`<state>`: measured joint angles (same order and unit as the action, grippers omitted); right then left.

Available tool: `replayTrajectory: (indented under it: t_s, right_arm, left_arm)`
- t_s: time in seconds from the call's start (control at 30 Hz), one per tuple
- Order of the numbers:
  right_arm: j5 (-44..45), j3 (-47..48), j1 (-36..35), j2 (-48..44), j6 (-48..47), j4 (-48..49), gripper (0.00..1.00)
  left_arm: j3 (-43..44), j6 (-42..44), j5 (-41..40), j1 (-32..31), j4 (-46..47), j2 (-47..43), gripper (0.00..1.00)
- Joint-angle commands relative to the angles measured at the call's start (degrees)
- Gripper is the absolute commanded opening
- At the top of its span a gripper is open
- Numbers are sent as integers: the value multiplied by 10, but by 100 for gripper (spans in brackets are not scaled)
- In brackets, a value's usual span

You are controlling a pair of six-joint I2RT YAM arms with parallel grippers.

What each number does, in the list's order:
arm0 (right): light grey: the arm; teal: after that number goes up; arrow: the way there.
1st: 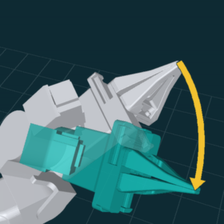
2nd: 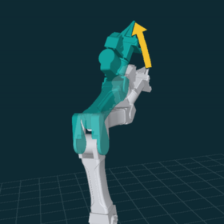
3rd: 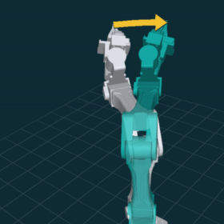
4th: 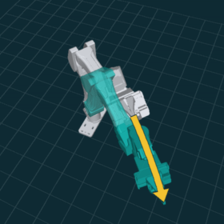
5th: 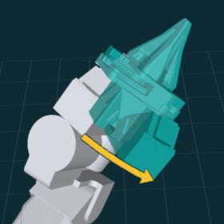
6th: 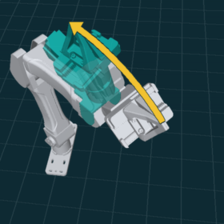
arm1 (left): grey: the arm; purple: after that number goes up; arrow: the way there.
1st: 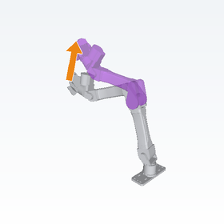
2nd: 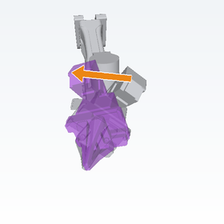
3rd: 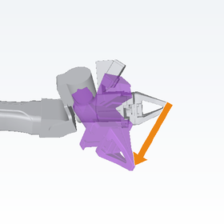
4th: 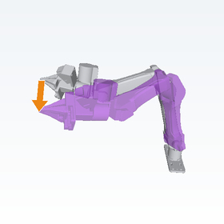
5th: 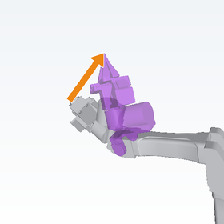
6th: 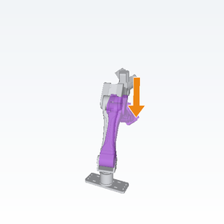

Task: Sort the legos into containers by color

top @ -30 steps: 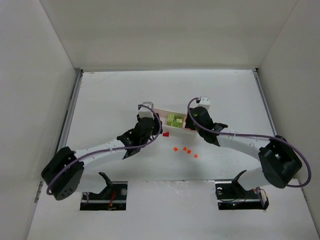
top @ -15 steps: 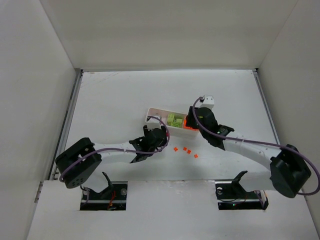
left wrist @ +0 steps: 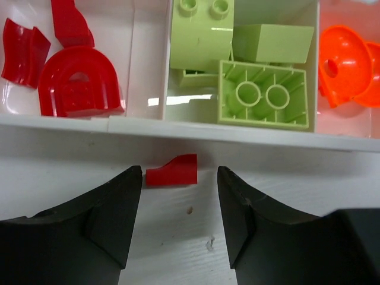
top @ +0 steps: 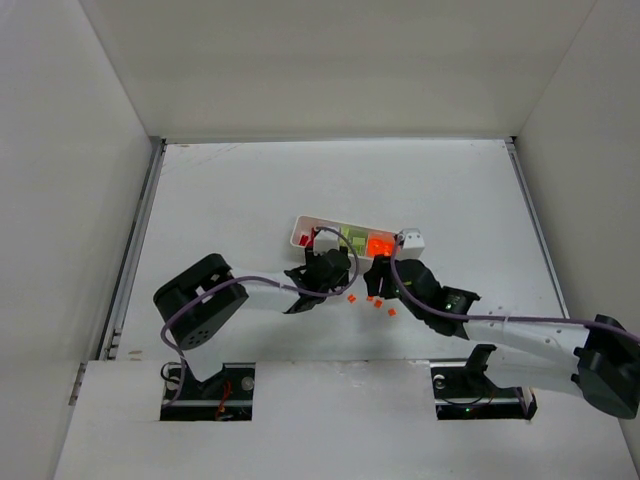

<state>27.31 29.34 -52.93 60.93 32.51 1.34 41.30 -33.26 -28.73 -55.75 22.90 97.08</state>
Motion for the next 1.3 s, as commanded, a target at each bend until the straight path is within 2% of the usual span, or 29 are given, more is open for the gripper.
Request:
replayTrajectory:
  t_s: [0.0,0.07,0.17,0.23,0.37,0.53,0.63,0.73,0.83,1.03,1.17,1.27]
  right_arm:
    - [-2,-13,-23,-2,36,9,63]
    - [-3,-17,-36,7,42,14,62]
    - [-3,-18,-50,23,50,15,61]
    - [-3,-17,-56,34,52,21,60]
    - [-4,-16,-61,44,53,30,60]
    - [-8,-7,-65,51,46,32,61]
    - [-9,-4,-65,56,46,37,61]
    - [-10,1,-71,71,44,42,61]
    - [-10,5,-77,80,46,43,61]
    - [-11,23,-86,107,34,43,63]
    - [-20,46,-86,144,19,32,65]
    - [-25,58,-88,166,21,25,61]
  left_arm:
    - [26,8,-3,5,12,10,49]
    - [26,10,-9,6,17,14,44]
    - [26,11,-9,8,16,15,29]
    - [20,13,-7,7,13,2,24]
    - [-10,10,-12,0,1,-57,22]
    - [-52,4,-26,-1,-44,-187,22]
    - [-56,6,-27,17,-71,-264,22]
    - [-37,22,-19,49,-80,-286,24]
    - [1,45,5,95,-80,-252,26]
    - [72,63,67,168,-56,-123,29]
    - [94,70,66,183,-49,-81,43]
    - [89,72,65,184,-46,-85,54]
